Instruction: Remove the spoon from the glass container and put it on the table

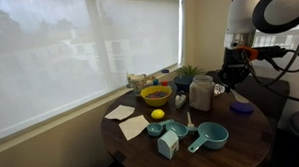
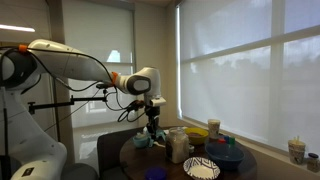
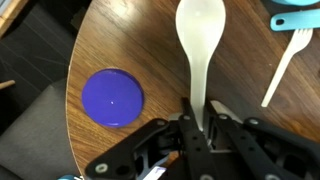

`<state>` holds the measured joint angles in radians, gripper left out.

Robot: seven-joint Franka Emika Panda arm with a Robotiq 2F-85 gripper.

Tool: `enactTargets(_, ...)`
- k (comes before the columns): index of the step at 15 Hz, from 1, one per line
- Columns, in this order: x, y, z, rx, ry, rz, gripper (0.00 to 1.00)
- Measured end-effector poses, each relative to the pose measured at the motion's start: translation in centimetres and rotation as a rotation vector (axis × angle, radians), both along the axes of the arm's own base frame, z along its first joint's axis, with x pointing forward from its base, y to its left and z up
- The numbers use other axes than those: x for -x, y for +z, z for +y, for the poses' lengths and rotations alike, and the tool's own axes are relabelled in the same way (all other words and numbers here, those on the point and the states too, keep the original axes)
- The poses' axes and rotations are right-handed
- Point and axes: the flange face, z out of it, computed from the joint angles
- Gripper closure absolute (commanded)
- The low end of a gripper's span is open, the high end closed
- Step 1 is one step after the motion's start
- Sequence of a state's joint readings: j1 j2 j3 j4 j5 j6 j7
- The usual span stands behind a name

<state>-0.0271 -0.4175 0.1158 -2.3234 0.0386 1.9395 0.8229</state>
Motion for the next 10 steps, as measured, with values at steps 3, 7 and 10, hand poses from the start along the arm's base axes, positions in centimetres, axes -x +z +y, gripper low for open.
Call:
enactTargets(3, 1.9, -1.4, 0.2, 0.007, -0.013, 0.054, 0.97)
enactTargets(7, 3.5, -4.2, -0.3, 0.014, -0.053, 0.074, 0.97)
enactTargets(10, 3.9, -6.1, -0.6, 0.011, -0.081, 0.045, 0.97)
